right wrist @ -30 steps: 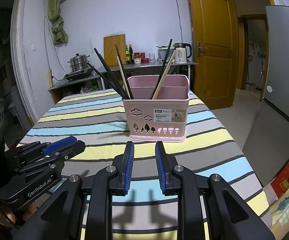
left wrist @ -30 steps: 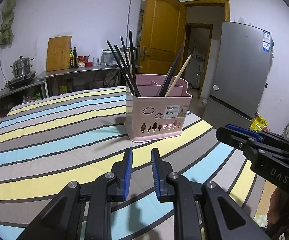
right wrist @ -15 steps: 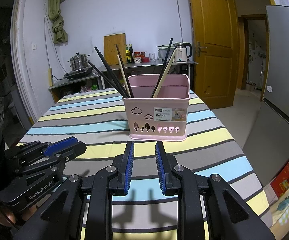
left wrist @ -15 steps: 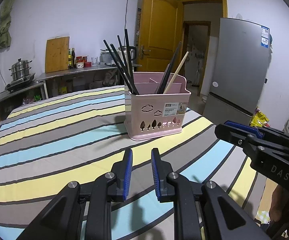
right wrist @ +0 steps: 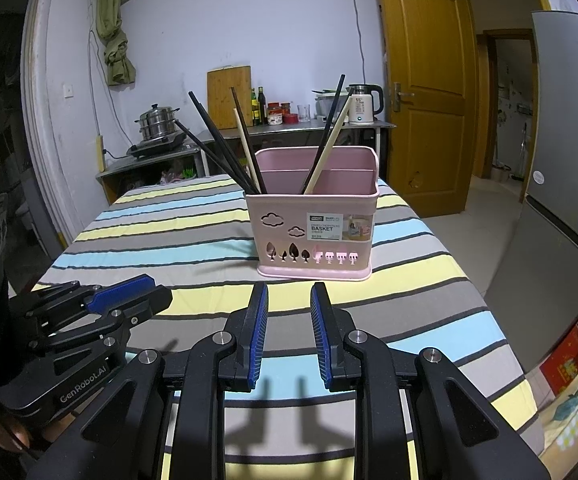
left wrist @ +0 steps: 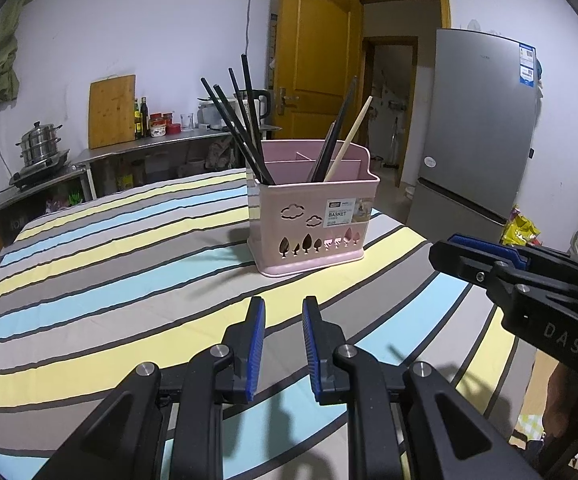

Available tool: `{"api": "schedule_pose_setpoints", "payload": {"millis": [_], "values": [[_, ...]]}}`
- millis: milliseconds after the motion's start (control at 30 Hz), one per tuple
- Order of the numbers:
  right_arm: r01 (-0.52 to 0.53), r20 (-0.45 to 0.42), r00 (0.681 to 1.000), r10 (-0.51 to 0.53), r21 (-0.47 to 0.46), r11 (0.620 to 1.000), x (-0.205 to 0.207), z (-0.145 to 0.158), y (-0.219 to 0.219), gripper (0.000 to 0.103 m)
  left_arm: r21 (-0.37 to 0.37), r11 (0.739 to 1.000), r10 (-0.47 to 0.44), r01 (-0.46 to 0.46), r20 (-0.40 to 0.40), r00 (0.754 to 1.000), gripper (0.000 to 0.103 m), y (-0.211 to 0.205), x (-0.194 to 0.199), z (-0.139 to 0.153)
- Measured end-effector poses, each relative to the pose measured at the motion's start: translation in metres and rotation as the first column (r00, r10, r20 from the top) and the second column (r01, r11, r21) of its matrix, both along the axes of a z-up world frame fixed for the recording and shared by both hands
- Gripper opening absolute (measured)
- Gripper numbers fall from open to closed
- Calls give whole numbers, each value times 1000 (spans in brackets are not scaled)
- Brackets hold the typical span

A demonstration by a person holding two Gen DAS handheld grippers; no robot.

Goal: Organize utensils

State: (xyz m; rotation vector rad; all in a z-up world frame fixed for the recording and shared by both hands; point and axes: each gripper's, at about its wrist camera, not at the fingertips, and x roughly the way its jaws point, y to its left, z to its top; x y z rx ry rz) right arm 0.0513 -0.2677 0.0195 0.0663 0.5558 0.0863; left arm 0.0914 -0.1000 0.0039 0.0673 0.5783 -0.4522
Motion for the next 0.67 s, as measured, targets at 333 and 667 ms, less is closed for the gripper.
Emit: {"api": "schedule_pose_setpoints", "payload": {"millis": [333,667], "values": [[0,-4,1000,0,-2,1000,-1,-2,-2,22,-4,1000,-15,15,-15,1000,18,-1,-1,-2],[1,-5,1000,-1,-3,1000,-1,-2,-2,23,-3,1000,-14,14,-10,1000,18,0,-1,-2]]}}
